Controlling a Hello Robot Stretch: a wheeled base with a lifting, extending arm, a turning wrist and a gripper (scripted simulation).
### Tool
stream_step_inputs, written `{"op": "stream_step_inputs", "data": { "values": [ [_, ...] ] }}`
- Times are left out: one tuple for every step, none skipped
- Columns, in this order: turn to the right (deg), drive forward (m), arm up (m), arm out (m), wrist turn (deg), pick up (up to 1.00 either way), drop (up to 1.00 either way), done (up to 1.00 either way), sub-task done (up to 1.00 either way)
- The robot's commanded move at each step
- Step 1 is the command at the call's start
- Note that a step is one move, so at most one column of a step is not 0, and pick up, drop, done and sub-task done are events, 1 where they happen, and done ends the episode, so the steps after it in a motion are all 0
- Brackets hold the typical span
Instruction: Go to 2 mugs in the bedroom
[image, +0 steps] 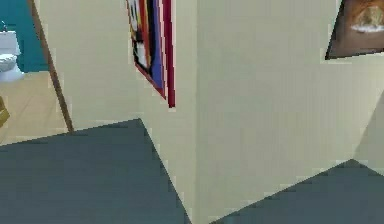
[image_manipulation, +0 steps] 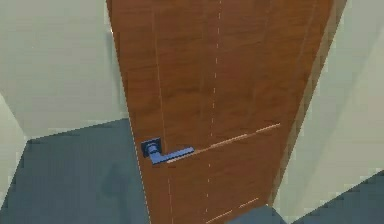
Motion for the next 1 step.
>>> {"op": "stream_step_inputs", "data": {
  "values": [
    [0.0, 0.50, 0.00, 0.00, 0.0, 0.00, 0.00, 0.00, 0.00]
  ]
}}
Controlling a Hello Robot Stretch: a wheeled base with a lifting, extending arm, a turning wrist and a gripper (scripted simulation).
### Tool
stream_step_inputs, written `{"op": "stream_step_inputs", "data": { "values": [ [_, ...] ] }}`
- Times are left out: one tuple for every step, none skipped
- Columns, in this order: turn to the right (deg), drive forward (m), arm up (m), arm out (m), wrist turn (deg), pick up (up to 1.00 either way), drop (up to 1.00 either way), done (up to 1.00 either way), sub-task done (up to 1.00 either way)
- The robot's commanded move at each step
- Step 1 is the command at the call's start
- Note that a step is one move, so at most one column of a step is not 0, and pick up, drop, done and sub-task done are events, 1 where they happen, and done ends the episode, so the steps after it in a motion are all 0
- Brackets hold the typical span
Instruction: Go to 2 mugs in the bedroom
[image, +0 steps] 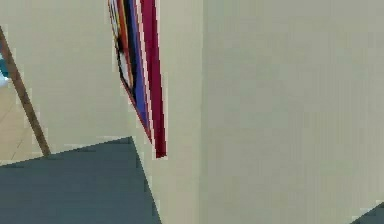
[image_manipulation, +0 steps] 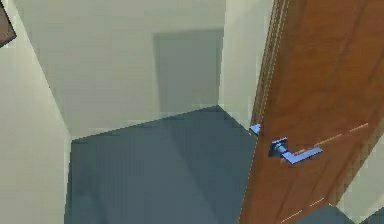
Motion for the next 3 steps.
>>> {"op": "stream_step_inputs", "data": {
  "values": [
    [45.0, 0.00, 0.00, 0.00, 0.0, 0.00, 0.00, 0.00, 0.00],
    [15.0, 0.00, 0.00, 0.00, 0.0, 0.00, 0.00, 0.00, 0.00],
    [0.0, 0.75, 0.00, 0.00, 0.0, 0.00, 0.00, 0.00, 0.00]
  ]
}}
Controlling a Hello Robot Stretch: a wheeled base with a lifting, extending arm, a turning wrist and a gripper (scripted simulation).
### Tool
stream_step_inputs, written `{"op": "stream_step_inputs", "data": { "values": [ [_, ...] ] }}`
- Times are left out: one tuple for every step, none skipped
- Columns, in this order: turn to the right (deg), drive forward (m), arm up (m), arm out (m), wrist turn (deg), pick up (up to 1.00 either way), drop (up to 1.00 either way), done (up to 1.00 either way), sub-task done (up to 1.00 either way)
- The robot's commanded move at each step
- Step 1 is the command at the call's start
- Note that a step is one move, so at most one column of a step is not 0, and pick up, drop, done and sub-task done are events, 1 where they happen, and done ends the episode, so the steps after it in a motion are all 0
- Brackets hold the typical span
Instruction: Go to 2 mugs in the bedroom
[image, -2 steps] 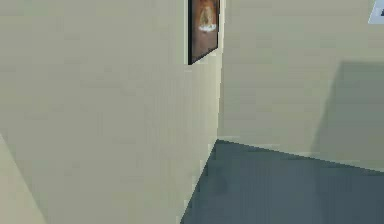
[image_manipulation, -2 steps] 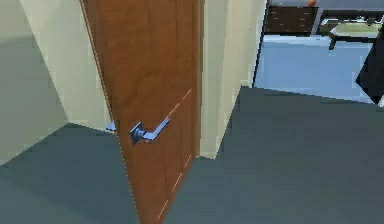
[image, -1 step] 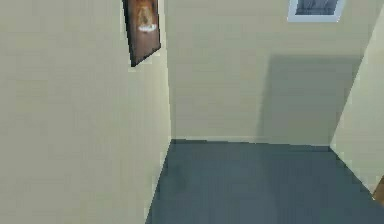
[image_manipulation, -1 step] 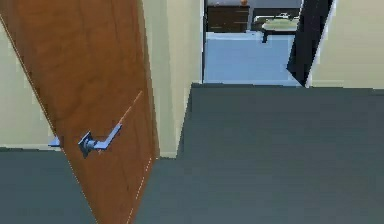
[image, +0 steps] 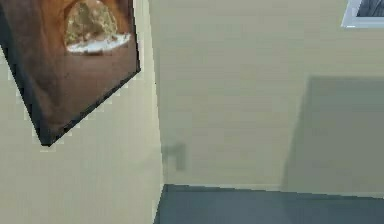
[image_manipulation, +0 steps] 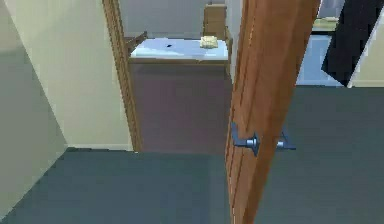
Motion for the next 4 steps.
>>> {"op": "stream_step_inputs", "data": {
  "values": [
    [45.0, 0.00, 0.00, 0.00, 0.0, 0.00, 0.00, 0.00, 0.00],
    [21.0, 0.00, 0.00, 0.00, 0.0, 0.00, 0.00, 0.00, 0.00],
    [0.0, 0.45, 0.00, 0.00, 0.0, 0.00, 0.00, 0.00, 0.00],
    [27.0, 0.00, 0.00, 0.00, 0.0, 0.00, 0.00, 0.00, 0.00]
  ]
}}
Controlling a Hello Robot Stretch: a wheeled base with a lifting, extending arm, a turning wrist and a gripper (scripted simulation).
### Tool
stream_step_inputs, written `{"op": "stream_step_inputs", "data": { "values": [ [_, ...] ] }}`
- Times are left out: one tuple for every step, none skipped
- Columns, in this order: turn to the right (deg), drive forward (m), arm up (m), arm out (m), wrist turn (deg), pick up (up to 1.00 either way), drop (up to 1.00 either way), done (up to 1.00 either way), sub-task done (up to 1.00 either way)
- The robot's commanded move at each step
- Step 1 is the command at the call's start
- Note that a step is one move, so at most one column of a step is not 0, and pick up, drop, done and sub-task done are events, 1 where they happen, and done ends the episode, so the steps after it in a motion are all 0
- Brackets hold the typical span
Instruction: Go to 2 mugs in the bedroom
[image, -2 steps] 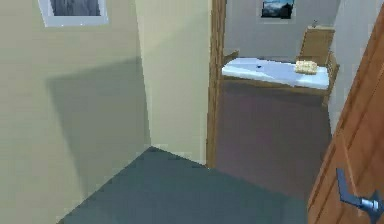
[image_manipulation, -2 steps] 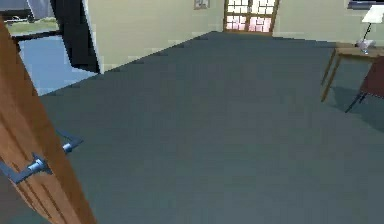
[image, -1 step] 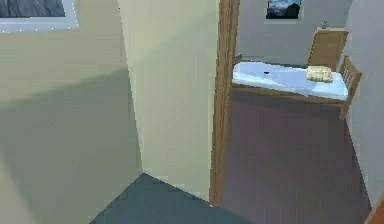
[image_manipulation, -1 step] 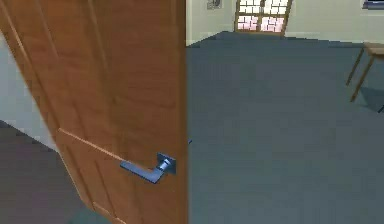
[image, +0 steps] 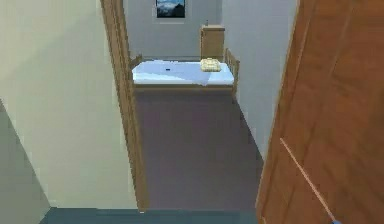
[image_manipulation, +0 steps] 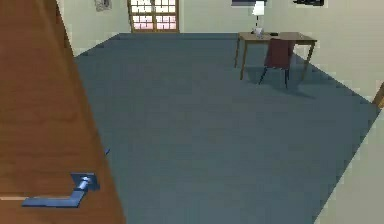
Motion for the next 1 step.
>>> {"op": "stream_step_inputs", "data": {
  "values": [
    [0.0, 1.00, 0.00, 0.00, 0.0, 0.00, 0.00, 0.00, 0.00]
  ]
}}
